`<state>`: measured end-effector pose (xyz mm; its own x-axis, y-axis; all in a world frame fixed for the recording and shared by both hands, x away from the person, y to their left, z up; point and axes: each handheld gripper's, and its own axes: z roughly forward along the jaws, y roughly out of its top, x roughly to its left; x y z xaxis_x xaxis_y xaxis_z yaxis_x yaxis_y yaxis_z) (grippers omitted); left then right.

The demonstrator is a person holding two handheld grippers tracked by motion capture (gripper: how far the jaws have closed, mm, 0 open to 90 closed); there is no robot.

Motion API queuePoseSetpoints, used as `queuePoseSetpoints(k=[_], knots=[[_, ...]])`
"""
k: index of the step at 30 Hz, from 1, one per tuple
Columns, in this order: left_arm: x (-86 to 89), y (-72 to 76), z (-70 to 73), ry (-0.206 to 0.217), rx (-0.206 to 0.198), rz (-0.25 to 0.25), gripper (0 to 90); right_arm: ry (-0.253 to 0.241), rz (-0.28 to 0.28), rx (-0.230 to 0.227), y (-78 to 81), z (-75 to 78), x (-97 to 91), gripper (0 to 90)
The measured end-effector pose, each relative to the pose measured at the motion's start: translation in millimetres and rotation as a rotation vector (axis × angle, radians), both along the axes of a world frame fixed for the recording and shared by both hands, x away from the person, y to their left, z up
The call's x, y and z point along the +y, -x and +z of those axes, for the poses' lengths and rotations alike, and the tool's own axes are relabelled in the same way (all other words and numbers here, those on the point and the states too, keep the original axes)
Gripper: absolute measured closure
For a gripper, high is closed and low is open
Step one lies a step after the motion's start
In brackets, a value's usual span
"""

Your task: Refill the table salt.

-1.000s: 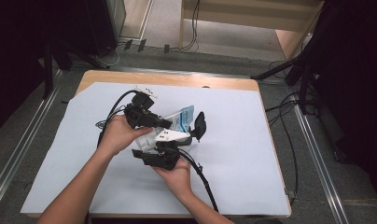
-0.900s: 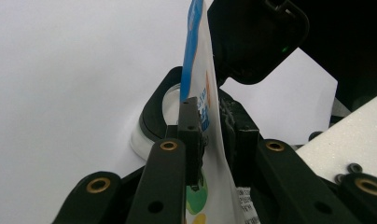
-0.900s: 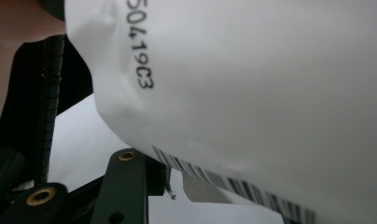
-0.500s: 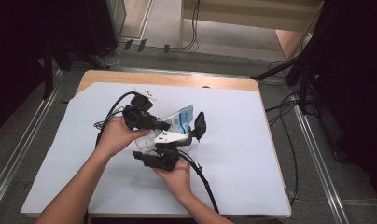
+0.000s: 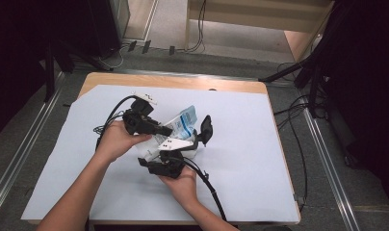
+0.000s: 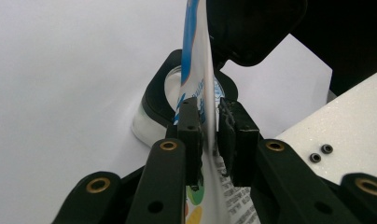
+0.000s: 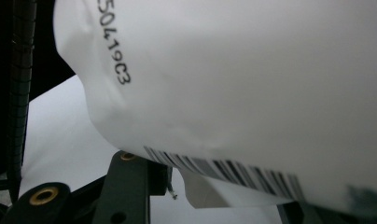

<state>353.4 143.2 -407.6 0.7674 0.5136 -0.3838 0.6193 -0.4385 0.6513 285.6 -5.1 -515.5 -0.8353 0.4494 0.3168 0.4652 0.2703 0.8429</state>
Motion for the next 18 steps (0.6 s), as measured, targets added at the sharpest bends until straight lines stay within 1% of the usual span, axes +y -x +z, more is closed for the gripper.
queuePoseSetpoints(k=[5, 9, 11, 14, 17, 18], knots=[[2.0, -0.6, -1.2, 0.001, 0.002, -0.017, 81.7, 0.006, -0.006, -0.003, 0.9, -2.4, 0.3, 60.5], [2.9, 1.6, -1.4, 0.004, -0.004, -0.012, 83.8, 0.011, -0.008, -0.005, 1.4, -3.6, -0.3, 60.2], [4.1, 1.9, -2.2, 0.011, -0.007, -0.028, 85.3, 0.010, -0.012, -0.008, 2.0, -4.3, -0.8, 59.6], [4.6, 3.0, -2.9, 0.013, -0.008, -0.037, 86.8, 0.018, -0.016, -0.006, 2.4, -5.9, -1.2, 59.0], [5.5, 3.2, -3.7, 0.015, -0.009, -0.037, 86.7, 0.027, -0.022, -0.015, 3.5, -7.0, -0.8, 59.1], [6.6, 3.0, -4.7, 0.033, 0.006, -0.035, 86.4, 0.027, -0.022, -0.015, 3.7, -7.2, -0.8, 59.2]])
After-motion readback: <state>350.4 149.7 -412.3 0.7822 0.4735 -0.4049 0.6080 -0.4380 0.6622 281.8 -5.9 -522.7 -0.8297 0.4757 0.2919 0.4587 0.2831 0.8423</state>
